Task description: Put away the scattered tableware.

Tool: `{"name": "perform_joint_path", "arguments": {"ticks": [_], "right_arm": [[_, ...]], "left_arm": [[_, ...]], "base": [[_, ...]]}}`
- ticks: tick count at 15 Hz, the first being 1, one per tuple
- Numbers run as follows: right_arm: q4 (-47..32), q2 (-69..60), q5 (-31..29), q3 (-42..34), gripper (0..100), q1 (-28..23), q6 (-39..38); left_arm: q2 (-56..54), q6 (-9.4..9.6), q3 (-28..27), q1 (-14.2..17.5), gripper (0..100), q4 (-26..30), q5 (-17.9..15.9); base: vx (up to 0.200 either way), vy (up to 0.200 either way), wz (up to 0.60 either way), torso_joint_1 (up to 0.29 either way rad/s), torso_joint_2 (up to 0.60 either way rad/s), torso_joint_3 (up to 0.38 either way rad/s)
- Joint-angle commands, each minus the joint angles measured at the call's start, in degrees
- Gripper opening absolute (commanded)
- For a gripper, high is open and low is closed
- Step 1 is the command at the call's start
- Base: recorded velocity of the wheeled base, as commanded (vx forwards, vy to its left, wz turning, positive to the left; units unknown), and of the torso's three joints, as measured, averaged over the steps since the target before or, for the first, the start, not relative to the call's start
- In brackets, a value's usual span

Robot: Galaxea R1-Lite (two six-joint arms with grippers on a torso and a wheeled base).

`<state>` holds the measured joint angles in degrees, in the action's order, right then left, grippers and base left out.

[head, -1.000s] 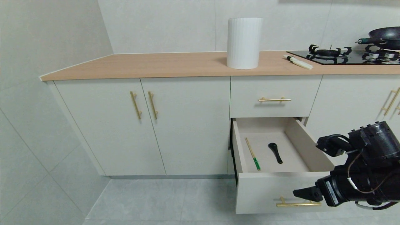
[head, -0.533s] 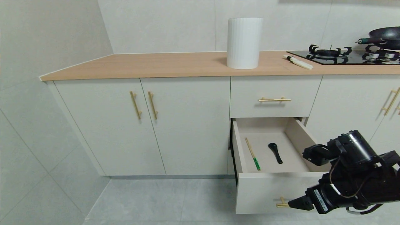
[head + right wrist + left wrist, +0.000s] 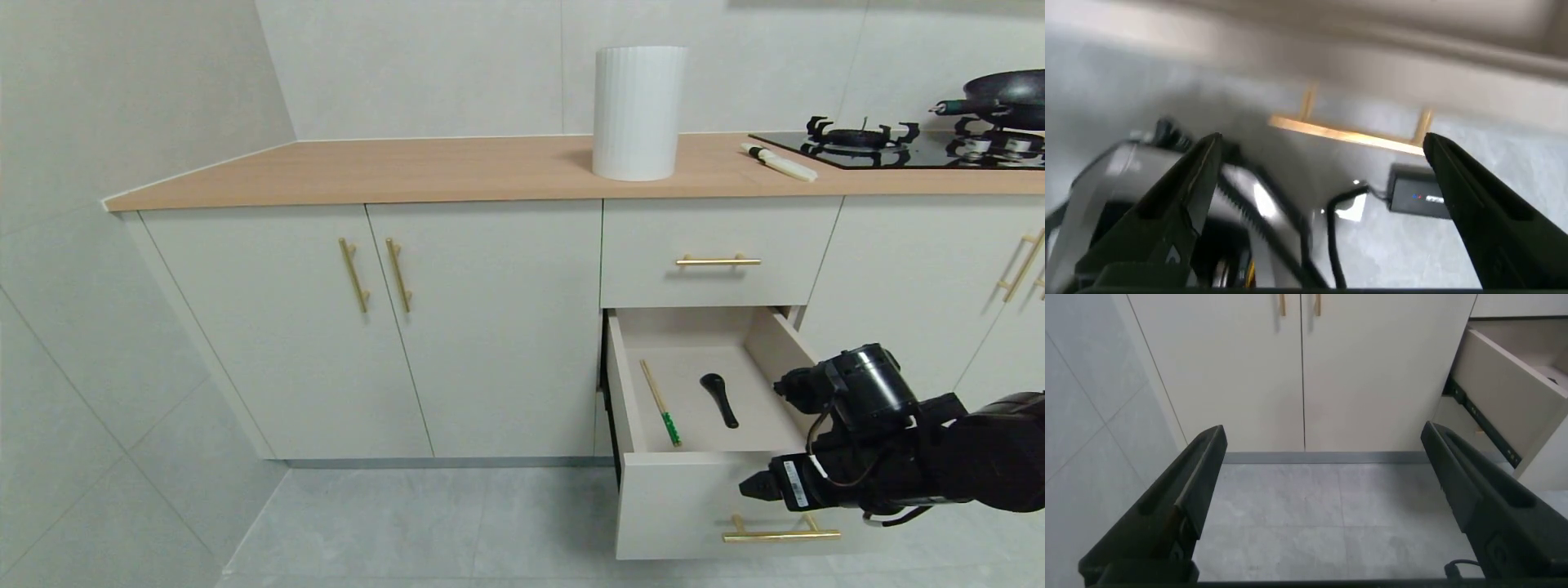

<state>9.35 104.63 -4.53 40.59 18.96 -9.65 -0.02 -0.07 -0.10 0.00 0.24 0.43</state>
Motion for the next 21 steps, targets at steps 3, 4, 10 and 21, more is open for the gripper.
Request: {"name": "perform_joint_path", "arguments": {"ticks": [3, 4, 10, 21], "right_arm": [[3.3, 4.2, -3.6, 0.3, 100, -0.7, -0.7], [4.0, 4.7, -5.0, 0.3, 100, -0.7, -1.1], [9.9, 6.5, -8.1, 0.5, 100, -0.9, -2.4], [16.2, 13.1, -9.4, 8.5, 100, -2.3, -1.7]], "left_arm": [[0.0, -0.01, 0.0, 0.0, 100, 0.0, 0.0], [0.0, -0.01, 0.0, 0.0, 100, 0.0, 0.0], [0.0, -0.01, 0.0, 0.0, 100, 0.0, 0.0], [0.0, -0.01, 0.0, 0.0, 100, 0.0, 0.0]], "base": [[0.000, 0.000, 0.00, 0.000, 0.00, 0.000], [0.000, 0.000, 0.00, 0.000, 0.00, 0.000], [0.000, 0.000, 0.00, 0.000, 0.00, 0.000], [0.000, 0.000, 0.00, 0.000, 0.00, 0.000]]}}
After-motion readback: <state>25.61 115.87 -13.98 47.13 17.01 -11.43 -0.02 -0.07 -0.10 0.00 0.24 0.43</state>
